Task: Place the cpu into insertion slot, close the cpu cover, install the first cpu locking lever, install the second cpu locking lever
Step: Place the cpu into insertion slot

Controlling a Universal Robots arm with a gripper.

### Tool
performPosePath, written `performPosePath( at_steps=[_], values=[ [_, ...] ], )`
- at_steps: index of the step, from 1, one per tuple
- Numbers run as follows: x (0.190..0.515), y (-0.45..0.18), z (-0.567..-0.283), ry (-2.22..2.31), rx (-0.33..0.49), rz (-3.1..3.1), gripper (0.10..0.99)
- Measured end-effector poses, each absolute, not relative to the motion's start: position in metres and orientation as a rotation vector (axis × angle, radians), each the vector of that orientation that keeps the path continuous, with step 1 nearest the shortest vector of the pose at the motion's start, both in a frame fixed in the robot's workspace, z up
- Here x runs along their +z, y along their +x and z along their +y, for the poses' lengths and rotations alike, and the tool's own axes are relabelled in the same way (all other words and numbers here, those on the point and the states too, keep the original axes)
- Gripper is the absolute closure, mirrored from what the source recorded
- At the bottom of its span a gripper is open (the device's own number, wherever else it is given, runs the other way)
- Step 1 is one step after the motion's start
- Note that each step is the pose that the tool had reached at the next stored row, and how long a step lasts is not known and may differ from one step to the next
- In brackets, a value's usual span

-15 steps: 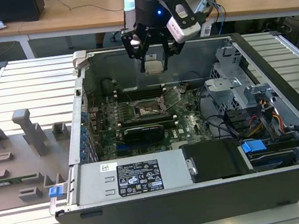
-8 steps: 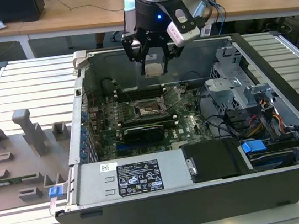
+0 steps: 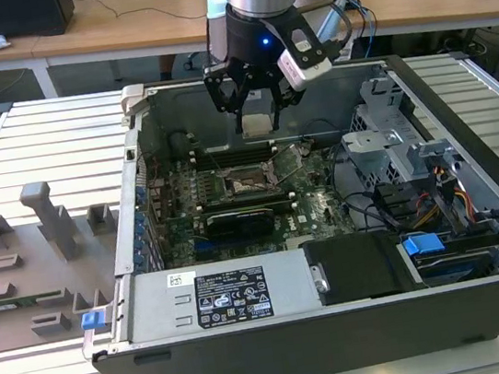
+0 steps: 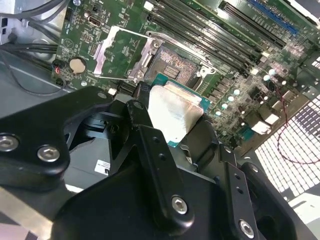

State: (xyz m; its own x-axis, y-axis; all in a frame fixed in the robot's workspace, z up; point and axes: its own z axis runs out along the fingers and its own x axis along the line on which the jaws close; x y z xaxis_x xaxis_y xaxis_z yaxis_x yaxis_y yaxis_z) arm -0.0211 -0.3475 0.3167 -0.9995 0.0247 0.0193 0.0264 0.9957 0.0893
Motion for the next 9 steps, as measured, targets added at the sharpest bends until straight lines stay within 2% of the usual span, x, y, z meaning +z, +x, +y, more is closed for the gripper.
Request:
performPosePath(
  at_steps=[6,9],
  values=[
    [0.3092,-0.0214,-0.3475,-0.040,-0.137,-3.120,0.545],
    [0.3070,-0.0215,-0.3474,-0.040,-0.109,-3.122,0.545]
  ],
)
